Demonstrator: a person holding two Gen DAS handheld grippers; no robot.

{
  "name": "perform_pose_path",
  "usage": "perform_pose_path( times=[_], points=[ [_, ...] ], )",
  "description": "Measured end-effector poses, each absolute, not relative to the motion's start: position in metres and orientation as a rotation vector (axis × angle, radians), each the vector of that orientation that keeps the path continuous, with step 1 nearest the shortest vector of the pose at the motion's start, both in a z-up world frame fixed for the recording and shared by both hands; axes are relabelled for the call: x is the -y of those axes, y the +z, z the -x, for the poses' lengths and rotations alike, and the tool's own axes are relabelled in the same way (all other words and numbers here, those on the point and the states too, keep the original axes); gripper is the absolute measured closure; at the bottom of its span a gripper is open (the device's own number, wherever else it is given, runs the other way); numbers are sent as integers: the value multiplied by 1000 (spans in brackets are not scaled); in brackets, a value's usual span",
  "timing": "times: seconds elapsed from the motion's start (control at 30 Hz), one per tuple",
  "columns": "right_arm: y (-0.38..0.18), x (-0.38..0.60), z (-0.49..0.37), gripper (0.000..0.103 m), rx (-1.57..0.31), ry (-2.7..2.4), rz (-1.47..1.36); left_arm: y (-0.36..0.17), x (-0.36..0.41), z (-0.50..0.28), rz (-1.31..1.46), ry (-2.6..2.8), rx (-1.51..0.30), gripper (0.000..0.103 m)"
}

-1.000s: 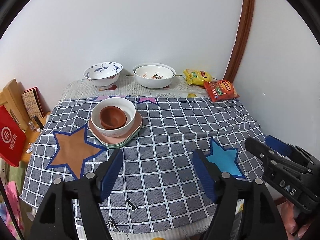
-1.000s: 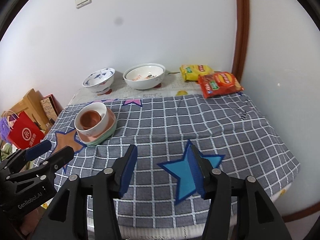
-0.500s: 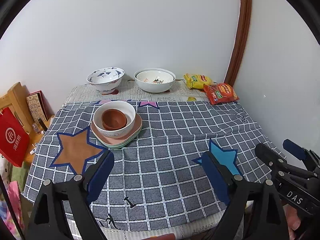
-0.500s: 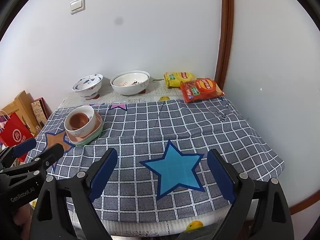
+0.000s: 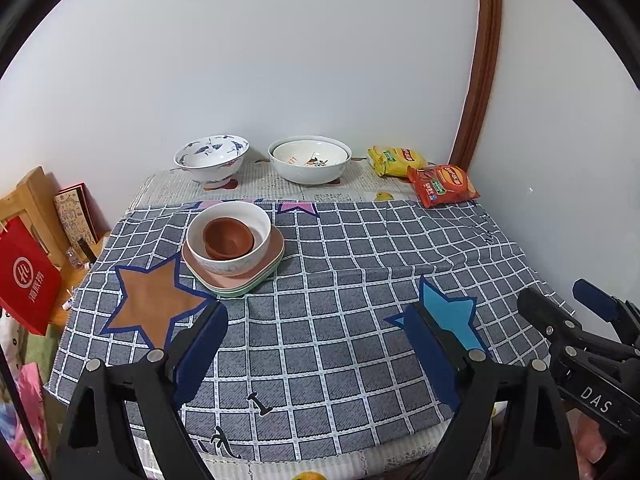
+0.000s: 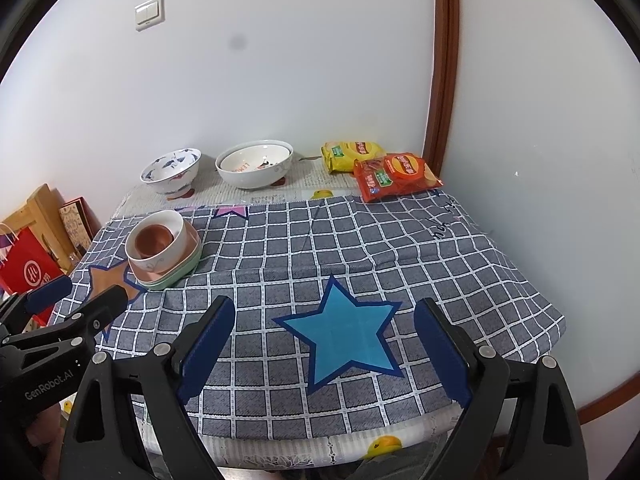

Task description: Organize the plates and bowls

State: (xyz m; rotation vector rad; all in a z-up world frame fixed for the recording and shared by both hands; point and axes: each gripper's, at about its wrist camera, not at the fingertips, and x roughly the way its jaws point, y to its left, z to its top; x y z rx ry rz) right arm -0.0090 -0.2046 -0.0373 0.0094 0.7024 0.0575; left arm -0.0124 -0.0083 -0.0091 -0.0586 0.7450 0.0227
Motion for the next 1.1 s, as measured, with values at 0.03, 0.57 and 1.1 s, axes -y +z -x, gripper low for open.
perform_pose_path(
  times=[0.03, 0.57, 1.1],
  points=[
    [-37, 204, 10, 13, -701, 58, -7, -9, 8, 13, 60, 23, -744, 14],
    [-35, 201, 13, 13, -697, 62, -8, -8, 7, 14, 59, 22, -743, 14],
    [-35, 202, 14, 13, -698, 58, -12, -9, 7, 15, 60, 23, -745, 14]
  ],
)
